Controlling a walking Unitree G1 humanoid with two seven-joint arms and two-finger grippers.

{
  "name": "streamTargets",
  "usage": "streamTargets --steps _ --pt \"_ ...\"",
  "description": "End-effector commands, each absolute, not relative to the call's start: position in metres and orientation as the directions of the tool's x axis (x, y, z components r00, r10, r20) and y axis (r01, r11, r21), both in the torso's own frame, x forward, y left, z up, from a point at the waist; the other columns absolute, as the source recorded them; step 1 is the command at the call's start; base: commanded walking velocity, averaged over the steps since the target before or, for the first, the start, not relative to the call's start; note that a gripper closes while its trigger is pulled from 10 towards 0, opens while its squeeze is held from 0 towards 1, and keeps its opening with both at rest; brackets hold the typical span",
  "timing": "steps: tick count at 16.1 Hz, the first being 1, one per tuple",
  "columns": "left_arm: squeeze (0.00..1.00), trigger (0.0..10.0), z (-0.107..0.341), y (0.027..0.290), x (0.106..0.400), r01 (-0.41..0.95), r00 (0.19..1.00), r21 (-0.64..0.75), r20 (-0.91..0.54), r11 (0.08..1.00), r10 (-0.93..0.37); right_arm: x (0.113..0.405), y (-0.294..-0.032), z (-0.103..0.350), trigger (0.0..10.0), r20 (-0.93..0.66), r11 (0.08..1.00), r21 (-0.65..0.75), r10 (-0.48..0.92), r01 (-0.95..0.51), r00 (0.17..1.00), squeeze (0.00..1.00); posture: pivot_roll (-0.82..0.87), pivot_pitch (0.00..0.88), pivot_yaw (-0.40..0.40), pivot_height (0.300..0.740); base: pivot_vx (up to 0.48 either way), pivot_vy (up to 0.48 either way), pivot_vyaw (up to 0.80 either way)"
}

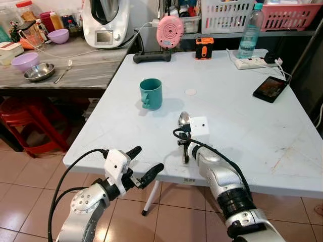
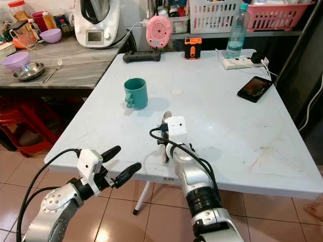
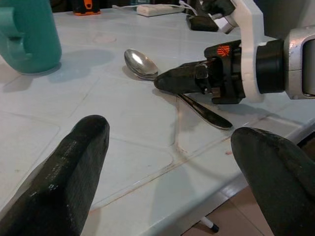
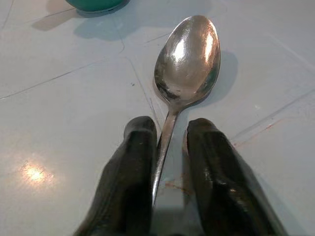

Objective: Setting the table

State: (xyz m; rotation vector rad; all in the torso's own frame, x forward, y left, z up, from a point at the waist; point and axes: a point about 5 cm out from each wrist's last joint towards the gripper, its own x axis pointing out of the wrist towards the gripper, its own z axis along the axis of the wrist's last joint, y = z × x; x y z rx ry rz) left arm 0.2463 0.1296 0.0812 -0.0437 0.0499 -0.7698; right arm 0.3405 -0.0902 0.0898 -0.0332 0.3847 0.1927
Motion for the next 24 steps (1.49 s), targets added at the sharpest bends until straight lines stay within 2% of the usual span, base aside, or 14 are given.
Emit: streamTargets --steps 1,8,12,13,14,16,17,18,19,24 --pt "0.00 10.0 0.085 0.132 0.246 0.704 0.709 -0.040 -0.029 0.709 -0.705 0.328 -0.104 0.065 0.0 -0.482 0.991 -0.008 0.115 -0.136 0.868 0.00 -0.06 0.031 0.119 0.740 0.000 0.000 0.00" --pt "0.00 10.0 0.085 0.130 0.245 0.713 0.700 -0.038 -0.033 0.700 -0.714 0.314 -0.123 0.054 0.0 -0.507 0.999 -0.002 0.042 -0.050 0.861 0.00 -0.06 0.035 0.129 0.740 0.000 0.000 0.00" --pt "0.00 10.0 0.084 0.128 0.246 0.719 0.693 -0.031 -0.039 0.694 -0.720 0.316 -0.126 0.062 0.0 -0.460 1.000 0.002 0.016 -0.016 0.888 0.00 -0.06 0.035 0.131 0.740 0.000 0.000 0.00" --pt "0.00 10.0 0.084 0.128 0.247 0.719 0.694 -0.030 -0.038 0.695 -0.719 0.318 -0.126 0.066 4.4 -0.435 0.999 -0.020 0.013 -0.024 0.900 0.00 -0.06 0.034 0.133 0.740 0.000 0.000 0.00" --pt "0.00 10.0 0.084 0.128 0.247 0.718 0.694 -0.029 -0.038 0.695 -0.719 0.320 -0.125 0.070 10.0 -0.417 1.000 -0.019 0.012 -0.021 0.909 0.00 -0.06 0.034 0.133 0.740 0.000 0.000 0.00" --pt "0.00 10.0 0.084 0.127 0.248 0.716 0.696 -0.028 -0.036 0.697 -0.717 0.325 -0.121 0.084 10.0 -0.310 0.995 -0.072 0.044 -0.070 0.950 0.00 -0.06 0.034 0.133 0.740 0.000 0.000 0.00" --pt "0.00 10.0 0.084 0.127 0.248 0.715 0.697 -0.027 -0.036 0.698 -0.716 0.325 -0.119 0.087 10.0 -0.301 0.995 -0.035 0.076 -0.091 0.951 0.00 -0.06 0.034 0.133 0.740 0.000 0.000 0.00" --pt "0.00 10.0 0.084 0.127 0.248 0.715 0.698 -0.027 -0.036 0.699 -0.715 0.326 -0.118 0.092 10.0 -0.275 0.994 -0.039 0.085 -0.100 0.958 0.18 -0.06 0.032 0.130 0.740 0.000 0.000 0.00" --pt "0.00 10.0 0.085 0.126 0.249 0.715 0.697 -0.028 -0.035 0.698 -0.716 0.326 -0.120 0.092 10.0 -0.285 0.997 -0.011 0.065 -0.071 0.956 1.00 -0.07 0.031 0.128 0.740 0.000 0.000 0.00" --pt "0.00 10.0 0.086 0.125 0.248 0.719 0.693 -0.026 -0.034 0.694 -0.720 0.327 -0.124 0.098 10.0 -0.261 0.999 0.015 0.050 -0.048 0.964 1.00 -0.07 0.035 0.130 0.740 0.000 0.000 0.00"
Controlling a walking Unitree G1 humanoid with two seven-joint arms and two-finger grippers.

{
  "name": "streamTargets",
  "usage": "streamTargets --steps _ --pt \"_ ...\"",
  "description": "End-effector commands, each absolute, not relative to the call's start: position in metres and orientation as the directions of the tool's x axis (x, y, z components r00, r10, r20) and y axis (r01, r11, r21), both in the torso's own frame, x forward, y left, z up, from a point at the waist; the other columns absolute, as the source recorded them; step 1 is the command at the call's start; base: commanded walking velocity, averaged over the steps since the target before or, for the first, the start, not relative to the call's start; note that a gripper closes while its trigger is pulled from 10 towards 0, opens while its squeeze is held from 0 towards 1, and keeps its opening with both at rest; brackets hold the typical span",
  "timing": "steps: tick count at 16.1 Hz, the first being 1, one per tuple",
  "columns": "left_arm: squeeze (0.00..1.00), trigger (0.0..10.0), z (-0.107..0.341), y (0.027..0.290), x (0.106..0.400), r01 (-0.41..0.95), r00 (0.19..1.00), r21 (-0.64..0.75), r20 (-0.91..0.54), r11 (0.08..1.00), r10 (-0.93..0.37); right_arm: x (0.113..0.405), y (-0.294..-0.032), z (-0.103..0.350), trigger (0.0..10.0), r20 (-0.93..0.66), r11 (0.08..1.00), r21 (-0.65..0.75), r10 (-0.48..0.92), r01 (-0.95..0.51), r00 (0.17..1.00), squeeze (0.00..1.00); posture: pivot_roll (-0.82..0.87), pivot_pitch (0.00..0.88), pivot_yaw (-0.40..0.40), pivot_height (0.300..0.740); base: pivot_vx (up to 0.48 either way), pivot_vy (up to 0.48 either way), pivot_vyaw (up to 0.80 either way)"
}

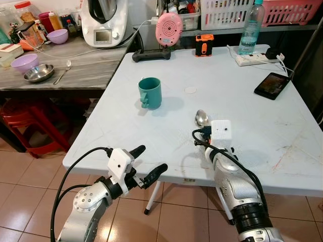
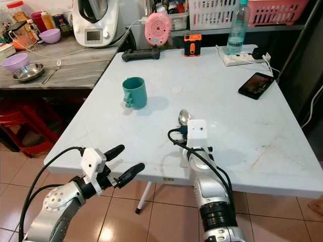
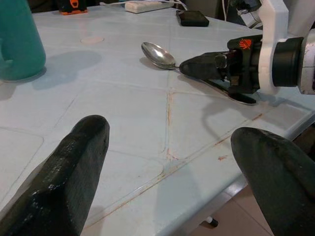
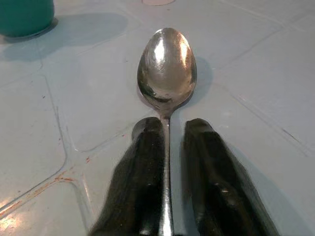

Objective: Setting the table

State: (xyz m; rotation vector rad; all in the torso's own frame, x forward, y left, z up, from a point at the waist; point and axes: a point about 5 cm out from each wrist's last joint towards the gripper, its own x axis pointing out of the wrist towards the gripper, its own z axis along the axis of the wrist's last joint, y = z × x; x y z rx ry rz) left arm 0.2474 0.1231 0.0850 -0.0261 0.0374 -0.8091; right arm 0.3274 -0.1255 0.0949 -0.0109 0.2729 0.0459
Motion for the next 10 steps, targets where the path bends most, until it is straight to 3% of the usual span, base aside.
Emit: streamTargets --steps 1,5,6,7,10 --pt "0.00 10.0 0.0865 0.1249 0.2481 0.720 0.692 -0.026 -0.035 0.693 -0.721 0.3277 -0.1240 0.0997 10.0 -0.258 0.999 0.017 0.047 -0.044 0.965 1.00 -0.07 0.036 0.131 0.740 0.000 0.000 0.00" --pt "0.00 10.0 0.0873 0.1243 0.2475 0.723 0.690 -0.025 -0.038 0.691 -0.723 0.3275 -0.1224 0.1017 10.0 -0.264 0.998 0.011 0.057 -0.056 0.963 1.00 -0.07 0.038 0.133 0.740 0.000 0.000 0.00" --pt "0.00 10.0 0.0873 0.1240 0.2477 0.723 0.690 -0.025 -0.038 0.691 -0.723 0.3282 -0.1224 0.1030 10.0 -0.264 0.998 0.014 0.059 -0.058 0.963 0.80 -0.07 0.038 0.133 0.740 0.000 0.000 0.00" --pt "0.00 10.0 0.0870 0.1236 0.2477 0.724 0.689 -0.026 -0.041 0.690 -0.724 0.3291 -0.1223 0.1039 10.0 -0.264 0.998 0.017 0.065 -0.063 0.962 0.00 -0.07 0.040 0.133 0.740 0.000 0.000 0.00" --pt "0.00 10.0 0.0866 0.1233 0.2481 0.725 0.687 -0.026 -0.047 0.689 -0.725 0.3287 -0.1230 0.0966 10.0 -0.311 0.997 0.014 0.082 -0.081 0.947 0.00 -0.07 0.041 0.134 0.740 0.000 0.000 0.00"
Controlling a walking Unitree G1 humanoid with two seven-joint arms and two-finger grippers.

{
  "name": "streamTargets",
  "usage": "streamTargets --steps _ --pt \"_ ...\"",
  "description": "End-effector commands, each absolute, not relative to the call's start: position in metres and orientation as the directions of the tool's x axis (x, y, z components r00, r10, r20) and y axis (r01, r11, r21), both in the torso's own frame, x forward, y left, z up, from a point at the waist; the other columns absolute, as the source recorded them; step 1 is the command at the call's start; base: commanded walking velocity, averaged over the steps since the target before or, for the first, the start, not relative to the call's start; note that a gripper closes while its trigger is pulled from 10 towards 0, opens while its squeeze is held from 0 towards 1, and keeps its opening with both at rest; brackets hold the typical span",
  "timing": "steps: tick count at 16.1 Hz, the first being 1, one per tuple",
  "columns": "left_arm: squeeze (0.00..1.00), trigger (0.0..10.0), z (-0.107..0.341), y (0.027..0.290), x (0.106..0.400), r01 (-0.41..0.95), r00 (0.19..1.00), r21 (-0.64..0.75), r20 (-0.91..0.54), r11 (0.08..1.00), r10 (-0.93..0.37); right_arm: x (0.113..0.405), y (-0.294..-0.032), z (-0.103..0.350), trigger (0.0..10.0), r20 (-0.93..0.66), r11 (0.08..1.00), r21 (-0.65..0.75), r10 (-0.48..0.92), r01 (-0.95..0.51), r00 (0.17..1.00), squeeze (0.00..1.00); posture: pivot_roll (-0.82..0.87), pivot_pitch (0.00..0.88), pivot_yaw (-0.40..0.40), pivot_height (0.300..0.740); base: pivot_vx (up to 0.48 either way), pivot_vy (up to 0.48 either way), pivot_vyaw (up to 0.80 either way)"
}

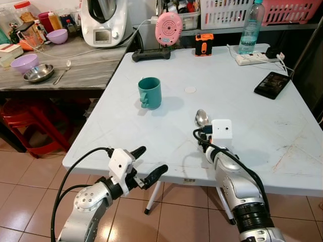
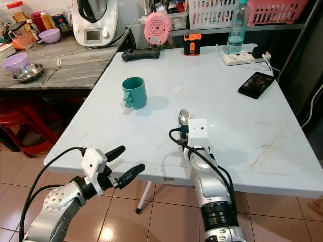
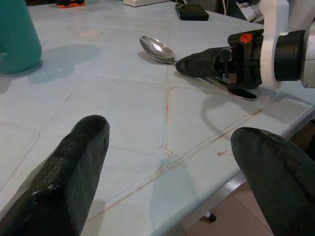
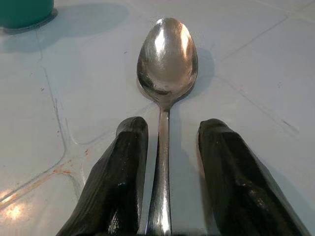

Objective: Setting the table

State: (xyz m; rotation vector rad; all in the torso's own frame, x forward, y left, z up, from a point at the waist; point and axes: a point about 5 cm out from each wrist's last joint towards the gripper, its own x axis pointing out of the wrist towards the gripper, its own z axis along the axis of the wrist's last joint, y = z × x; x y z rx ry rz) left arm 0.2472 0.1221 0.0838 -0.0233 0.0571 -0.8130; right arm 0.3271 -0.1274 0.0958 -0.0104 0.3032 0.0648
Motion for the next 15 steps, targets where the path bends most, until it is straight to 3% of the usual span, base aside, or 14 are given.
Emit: streamTargets --steps 1,3,4,5,15 --pt "0.00 10.0 0.086 0.123 0.248 0.725 0.687 -0.026 -0.049 0.688 -0.725 0.329 -0.123 0.095 10.0 -0.319 0.996 0.020 0.088 -0.086 0.944 0.00 -0.07 0.042 0.136 0.740 0.000 0.000 0.00" --pt "0.00 10.0 0.086 0.123 0.248 0.727 0.684 -0.027 -0.055 0.686 -0.727 0.329 -0.123 0.093 10.0 -0.347 0.993 0.018 0.118 -0.119 0.931 0.00 -0.07 0.042 0.136 0.740 0.000 0.000 0.00" --pt "0.00 10.0 0.086 0.122 0.248 0.728 0.683 -0.028 -0.056 0.685 -0.729 0.330 -0.124 0.093 7.5 -0.354 0.992 0.001 0.119 -0.127 0.928 0.00 -0.07 0.042 0.136 0.740 0.000 0.000 0.00" --pt "0.00 10.0 0.086 0.122 0.248 0.730 0.681 -0.029 -0.057 0.683 -0.730 0.331 -0.127 0.092 0.0 -0.364 0.991 -0.009 0.118 -0.130 0.924 0.00 -0.07 0.040 0.137 0.740 0.000 0.000 0.00" --pt "0.00 10.0 0.082 0.123 0.247 0.740 0.669 -0.037 -0.058 0.671 -0.741 0.330 -0.133 0.084 0.0 -0.403 0.992 0.002 0.114 -0.123 0.908 0.00 -0.06 0.038 0.135 0.740 0.000 0.000 0.00"
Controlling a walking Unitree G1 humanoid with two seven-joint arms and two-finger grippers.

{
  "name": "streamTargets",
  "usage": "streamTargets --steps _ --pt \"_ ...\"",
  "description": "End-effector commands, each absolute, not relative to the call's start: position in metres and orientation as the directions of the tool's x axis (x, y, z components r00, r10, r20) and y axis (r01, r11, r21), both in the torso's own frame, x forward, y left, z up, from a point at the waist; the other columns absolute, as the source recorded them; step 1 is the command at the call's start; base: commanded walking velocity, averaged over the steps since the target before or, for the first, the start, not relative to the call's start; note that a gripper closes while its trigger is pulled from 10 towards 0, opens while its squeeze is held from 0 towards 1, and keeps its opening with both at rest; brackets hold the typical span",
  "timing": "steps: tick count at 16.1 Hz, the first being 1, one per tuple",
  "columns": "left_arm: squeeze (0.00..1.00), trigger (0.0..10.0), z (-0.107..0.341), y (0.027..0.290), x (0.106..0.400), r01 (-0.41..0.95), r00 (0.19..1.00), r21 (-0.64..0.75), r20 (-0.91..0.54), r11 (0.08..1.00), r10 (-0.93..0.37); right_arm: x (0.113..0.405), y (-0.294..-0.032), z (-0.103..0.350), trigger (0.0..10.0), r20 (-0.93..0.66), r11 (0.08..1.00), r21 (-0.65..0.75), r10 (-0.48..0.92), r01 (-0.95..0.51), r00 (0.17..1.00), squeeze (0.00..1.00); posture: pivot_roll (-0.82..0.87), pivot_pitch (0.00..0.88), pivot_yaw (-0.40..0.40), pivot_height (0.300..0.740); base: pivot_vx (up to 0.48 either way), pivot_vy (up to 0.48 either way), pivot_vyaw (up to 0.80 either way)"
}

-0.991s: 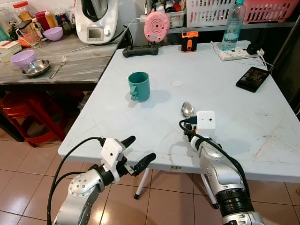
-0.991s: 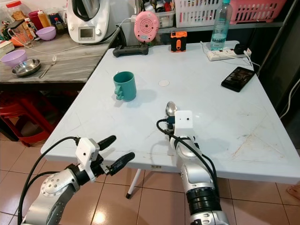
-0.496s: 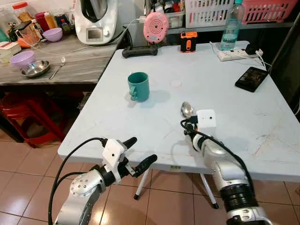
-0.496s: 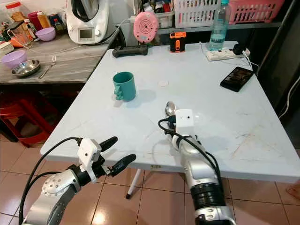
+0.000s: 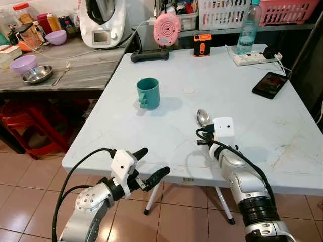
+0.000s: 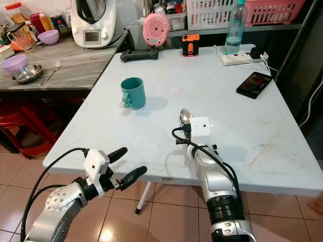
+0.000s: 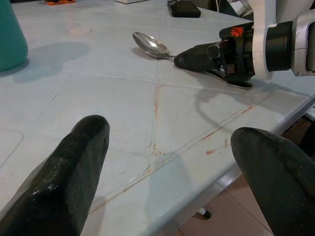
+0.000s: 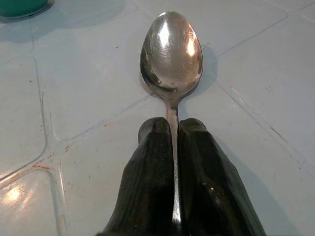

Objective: Setting the table

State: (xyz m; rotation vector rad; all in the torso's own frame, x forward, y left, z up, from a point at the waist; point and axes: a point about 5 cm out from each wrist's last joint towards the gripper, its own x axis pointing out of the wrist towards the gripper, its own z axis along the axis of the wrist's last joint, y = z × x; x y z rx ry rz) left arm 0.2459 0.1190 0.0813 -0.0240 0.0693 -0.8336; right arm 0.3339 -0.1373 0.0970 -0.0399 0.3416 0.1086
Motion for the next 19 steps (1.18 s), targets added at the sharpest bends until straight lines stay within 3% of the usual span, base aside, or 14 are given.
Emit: streamTargets --steps 1,5,8,10,11,12,14,19 --pt "0.00 10.0 0.081 0.123 0.247 0.741 0.668 -0.038 -0.059 0.670 -0.742 0.331 -0.135 0.084 0.0 -0.403 0.994 0.004 0.103 -0.111 0.909 0.00 -0.06 0.038 0.135 0.740 0.000 0.000 0.00" --pt "0.00 10.0 0.079 0.123 0.247 0.744 0.665 -0.038 -0.058 0.668 -0.744 0.329 -0.135 0.082 0.0 -0.401 0.995 0.027 0.101 -0.098 0.911 0.00 -0.06 0.037 0.136 0.740 0.000 0.000 0.00" --pt "0.00 10.0 0.083 0.125 0.250 0.716 0.697 -0.022 -0.032 0.697 -0.717 0.330 -0.138 0.102 0.0 -0.274 0.996 0.063 0.071 -0.056 0.959 0.00 -0.06 0.039 0.134 0.740 0.000 0.000 0.00" --pt "0.00 10.0 0.090 0.131 0.260 0.645 0.764 0.006 -0.002 0.764 -0.645 0.326 -0.145 0.120 0.0 -0.158 0.996 0.085 0.037 -0.024 0.987 0.00 -0.06 0.038 0.130 0.740 0.000 0.000 0.00" --pt "0.00 10.0 0.093 0.136 0.266 0.600 0.800 0.015 0.009 0.800 -0.600 0.323 -0.149 0.125 0.8 -0.114 0.996 0.084 0.019 -0.010 0.993 0.00 -0.06 0.037 0.129 0.740 0.000 0.000 0.00" --pt "0.00 10.0 0.096 0.144 0.275 0.502 0.865 0.007 0.023 0.865 -0.502 0.316 -0.157 0.130 10.0 -0.075 0.997 0.077 -0.017 0.023 0.997 0.00 -0.06 0.036 0.128 0.740 0.000 0.000 0.00" --pt "0.00 10.0 0.098 0.158 0.288 0.354 0.935 -0.007 0.027 0.935 -0.354 0.300 -0.168 0.134 10.0 -0.010 0.994 0.071 -0.079 0.079 0.997 0.00 -0.08 0.029 0.128 0.740 0.000 0.000 0.00" --pt "0.00 10.0 0.101 0.158 0.299 0.275 0.961 -0.073 0.057 0.959 -0.271 0.285 -0.176 0.132 10.0 0.007 0.992 0.053 -0.116 0.115 0.993 0.00 -0.09 0.021 0.130 0.740 0.000 0.000 -0.13"
